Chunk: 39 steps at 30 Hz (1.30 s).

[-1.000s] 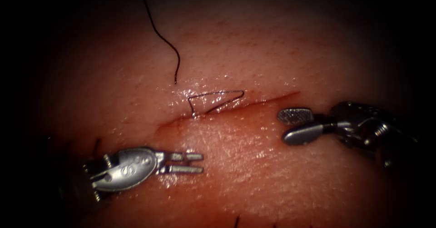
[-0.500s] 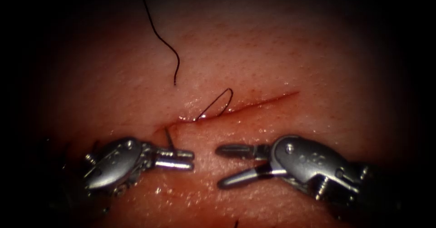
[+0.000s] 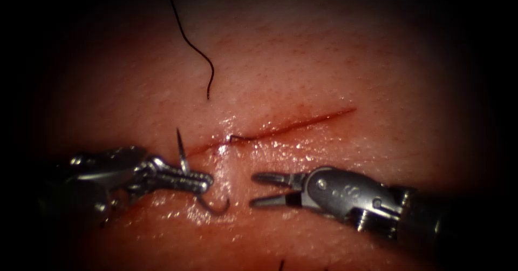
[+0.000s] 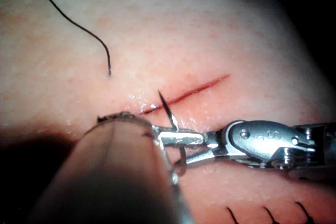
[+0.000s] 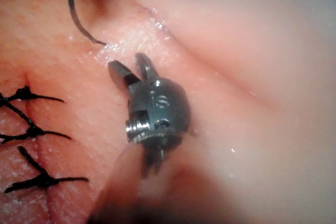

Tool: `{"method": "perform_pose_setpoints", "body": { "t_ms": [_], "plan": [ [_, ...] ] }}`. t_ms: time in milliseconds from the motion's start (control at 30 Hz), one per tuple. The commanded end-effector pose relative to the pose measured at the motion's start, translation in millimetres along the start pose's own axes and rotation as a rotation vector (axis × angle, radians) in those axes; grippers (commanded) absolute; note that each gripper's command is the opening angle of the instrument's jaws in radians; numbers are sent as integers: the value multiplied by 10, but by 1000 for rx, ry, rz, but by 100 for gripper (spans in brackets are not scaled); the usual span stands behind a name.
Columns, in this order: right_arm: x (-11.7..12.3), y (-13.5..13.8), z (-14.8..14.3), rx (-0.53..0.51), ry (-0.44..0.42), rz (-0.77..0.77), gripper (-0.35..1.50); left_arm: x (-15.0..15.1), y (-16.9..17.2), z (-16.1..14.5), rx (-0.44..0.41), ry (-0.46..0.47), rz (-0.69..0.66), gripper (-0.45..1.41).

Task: Wound Closure
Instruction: Pull needle the remainder of the way through tissue with left jaws

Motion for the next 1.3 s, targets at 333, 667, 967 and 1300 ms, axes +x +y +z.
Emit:
{"method": "perform_pose_setpoints", "body": {
  "t_ms": [333,667,967,1300],
  "plan": [
    [-25,4,10,-17,-76,-41,12,17,75,-14,-47,-26,217,-45],
    [-5,4,5,-28,-36,-110,58,19,126,-35,98,-32,599,-45],
    [52,-7,4,3,31,-133,58,6,141,-26,299,-83,1051,-45],
    [61,-5,34,-10,38,-125,71,-10,161,-21,298,-80,1147,-45]
  ]
}}
